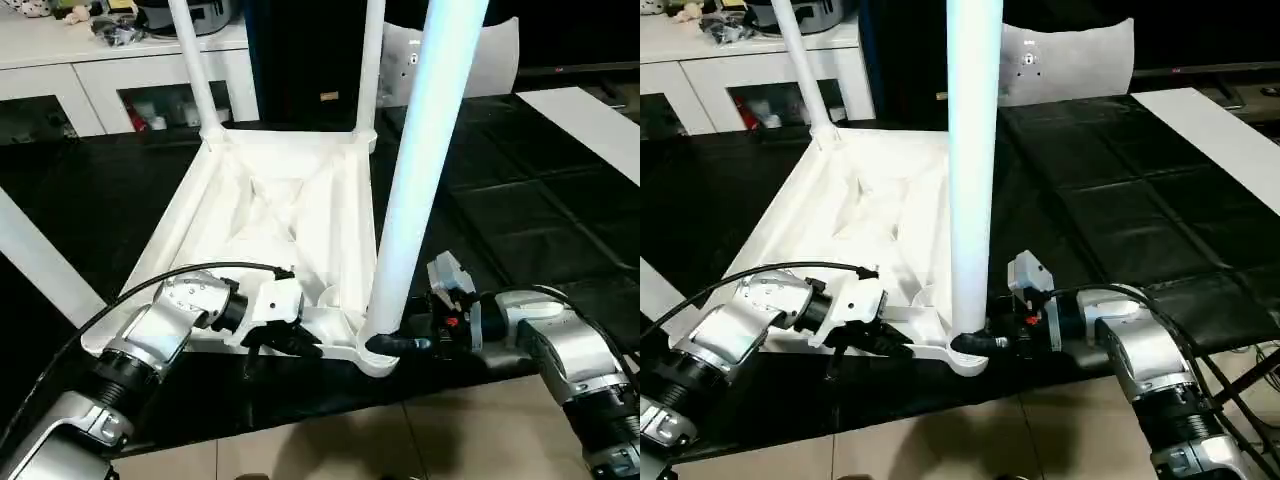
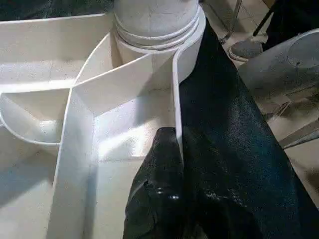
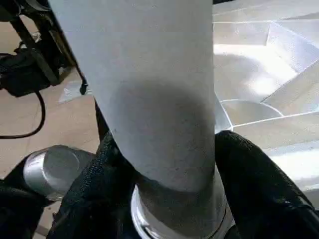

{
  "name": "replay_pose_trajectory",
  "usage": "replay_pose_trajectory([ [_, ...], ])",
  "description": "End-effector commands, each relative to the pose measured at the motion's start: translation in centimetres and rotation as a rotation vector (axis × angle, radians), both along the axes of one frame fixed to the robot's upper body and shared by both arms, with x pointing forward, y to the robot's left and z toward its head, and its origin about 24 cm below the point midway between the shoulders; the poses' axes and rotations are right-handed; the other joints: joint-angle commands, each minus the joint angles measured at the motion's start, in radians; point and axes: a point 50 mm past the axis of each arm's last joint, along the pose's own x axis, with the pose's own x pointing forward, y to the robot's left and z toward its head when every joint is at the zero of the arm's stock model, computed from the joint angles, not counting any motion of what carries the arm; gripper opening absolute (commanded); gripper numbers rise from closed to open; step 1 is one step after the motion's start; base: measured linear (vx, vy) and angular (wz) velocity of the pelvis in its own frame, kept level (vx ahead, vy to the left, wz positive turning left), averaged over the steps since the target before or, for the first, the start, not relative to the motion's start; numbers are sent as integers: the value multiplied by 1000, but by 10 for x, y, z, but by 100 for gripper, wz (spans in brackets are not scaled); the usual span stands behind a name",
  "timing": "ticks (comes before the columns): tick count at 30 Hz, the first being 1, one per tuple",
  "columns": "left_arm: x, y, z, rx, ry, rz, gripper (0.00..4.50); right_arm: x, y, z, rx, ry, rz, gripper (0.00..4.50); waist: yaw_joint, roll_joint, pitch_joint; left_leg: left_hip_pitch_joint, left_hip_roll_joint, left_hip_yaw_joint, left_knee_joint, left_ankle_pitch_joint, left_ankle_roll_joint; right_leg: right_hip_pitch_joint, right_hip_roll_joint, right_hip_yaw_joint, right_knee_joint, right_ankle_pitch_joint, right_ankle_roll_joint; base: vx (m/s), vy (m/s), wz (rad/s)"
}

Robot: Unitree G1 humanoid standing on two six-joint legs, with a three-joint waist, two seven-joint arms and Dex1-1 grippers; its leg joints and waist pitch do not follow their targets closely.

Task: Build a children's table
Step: Rotate leg to tighten

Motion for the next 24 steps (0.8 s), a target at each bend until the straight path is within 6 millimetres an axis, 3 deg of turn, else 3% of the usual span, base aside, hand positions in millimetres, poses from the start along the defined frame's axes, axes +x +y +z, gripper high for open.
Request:
replay_pose_trajectory([
  [1, -3, -12, 5, -7, -26, -93, 0, 5, -2, 6, -5, -5, -6, 233, -2, -13, -79, -18, 37, 10, -82, 8, 90, 86, -52, 56, -78, -421, -42, 0, 0, 0],
  [5, -3, -11, 5, -6, -25, -92, 0, 4, -3, 6, -8, -5, -8, 206, -2, -14, -79, -18, 38, 10, -82, 16, 92, 86, -53, 57, -76, -411, -50, 0, 0, 0],
  [11, -4, -12, 3, -15, 8, -64, 0, 2, 0, 7, 51, 28, -24, 202, -2, -12, -79, -17, 38, 11, -83, 5, 85, 87, -52, 57, -78, -424, -45, 0, 0, 0],
  [14, -2, -13, 4, -27, 28, -5, 0, 4, 4, 6, 57, 40, -89, 202, -4, -10, -77, -18, 36, 11, -83, 1, 77, 88, -52, 55, -82, -435, -40, 0, 0, 0],
  [17, 5, -22, 6, -70, 40, 157, 0, 14, 19, -3, 25, 28, -291, 202, -13, -8, -72, -16, 30, 13, -85, -33, 50, 86, -49, 48, -93, -491, -15, 0, 0, 0],
  [19, 10, -29, 9, -119, 46, 244, 0, 22, 25, -6, 8, 22, -414, 202, -39, -9, -70, -20, 22, 12, -82, -72, 27, 91, -48, 28, -108, -546, 28, 0, 0, 0],
  [20, 12, -33, 11, -146, 51, 293, 0, 27, 29, -7, 4, 26, -484, 202, -45, -8, -71, -21, 20, 11, -81, -79, 28, 92, -47, 22, -112, -553, 38, 0, 0, 0],
  [21, 14, -37, 12, -164, 56, 334, 0, 31, 33, -9, -3, 30, -541, 202, -64, -6, -69, -24, 20, 8, -79, -106, 29, 94, -46, 10, -121, -566, 55, 0, 0, 0],
  [22, 15, -39, 13, -176, 59, 364, 0, 34, 37, -10, -10, 35, -588, 202, -85, -4, -69, -28, 22, 5, -78, -127, 29, 98, -44, 1, -127, -567, 69, 0, 0, 0],
  [23, 16, -43, 14, -185, 61, 394, 0, 39, 39, -11, -21, 30, -654, 202, -92, 3, -68, -24, 24, 4, -77, -148, 32, 99, -45, -7, -135, -575, 74, 0, 0, 0],
  [24, 16, -43, 14, -187, 62, 401, 0, 40, 40, -11, -24, 29, -670, 202, -113, 12, -67, -22, 44, -5, -86, -191, 40, 109, -48, -17, -135, -545, 70, 0, 0, 0],
])
